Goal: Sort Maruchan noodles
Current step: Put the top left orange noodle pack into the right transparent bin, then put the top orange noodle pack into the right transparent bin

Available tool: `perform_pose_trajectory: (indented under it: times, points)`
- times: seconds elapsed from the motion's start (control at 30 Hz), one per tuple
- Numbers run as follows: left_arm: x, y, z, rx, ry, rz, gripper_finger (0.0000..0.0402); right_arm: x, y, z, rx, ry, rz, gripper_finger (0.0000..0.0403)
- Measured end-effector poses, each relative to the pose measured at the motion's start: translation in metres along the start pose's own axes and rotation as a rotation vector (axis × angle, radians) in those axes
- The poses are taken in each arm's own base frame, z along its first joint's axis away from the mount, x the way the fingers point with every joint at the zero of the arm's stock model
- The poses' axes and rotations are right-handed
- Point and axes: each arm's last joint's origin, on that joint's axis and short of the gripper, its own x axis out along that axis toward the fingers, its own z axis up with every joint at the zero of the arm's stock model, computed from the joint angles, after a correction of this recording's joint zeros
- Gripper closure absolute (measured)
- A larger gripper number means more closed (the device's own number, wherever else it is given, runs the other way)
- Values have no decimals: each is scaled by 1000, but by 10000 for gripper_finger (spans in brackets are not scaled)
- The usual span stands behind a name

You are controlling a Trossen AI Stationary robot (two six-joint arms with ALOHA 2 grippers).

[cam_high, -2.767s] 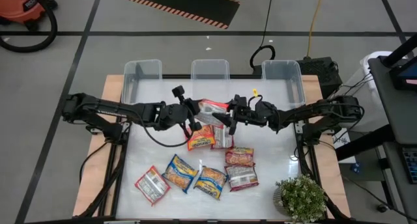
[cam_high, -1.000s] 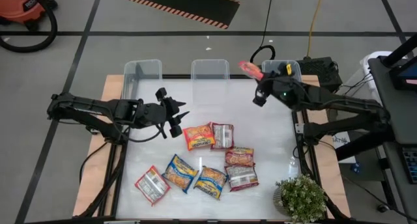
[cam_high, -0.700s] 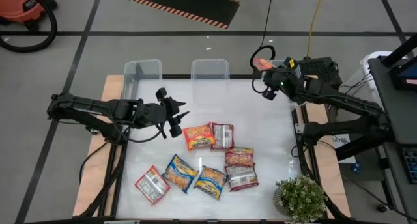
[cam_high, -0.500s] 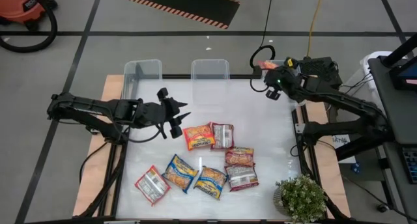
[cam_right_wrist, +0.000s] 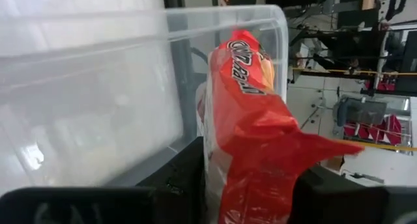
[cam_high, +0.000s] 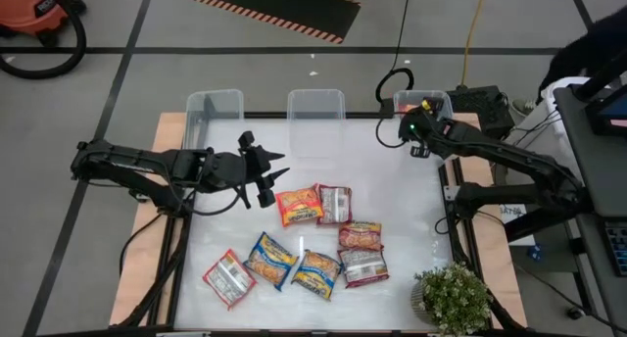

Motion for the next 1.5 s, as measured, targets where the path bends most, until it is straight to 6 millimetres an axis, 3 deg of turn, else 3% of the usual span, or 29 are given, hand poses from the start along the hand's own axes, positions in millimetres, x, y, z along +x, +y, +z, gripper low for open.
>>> perform_pose_trajectory:
  times: [0.4,0.83,1.0,1.27,1.5]
  points:
    - [0,0,2,11,-20,-1,231,18,10,-11,-26,60,11,220]
    - [0,0,2,3,-20,-1,231,12,7,-14,4,44,-3,183]
    - [0,0,1,0,-13,-1,231,-4,3,-20,39,-18,-42,179]
    - [-1,-3,0,-38,0,-80,231,-47,-8,-28,198,-162,-63,179]
    - [1,-10,-13,-52,66,-107,231,-75,-9,-19,339,-301,-11,179]
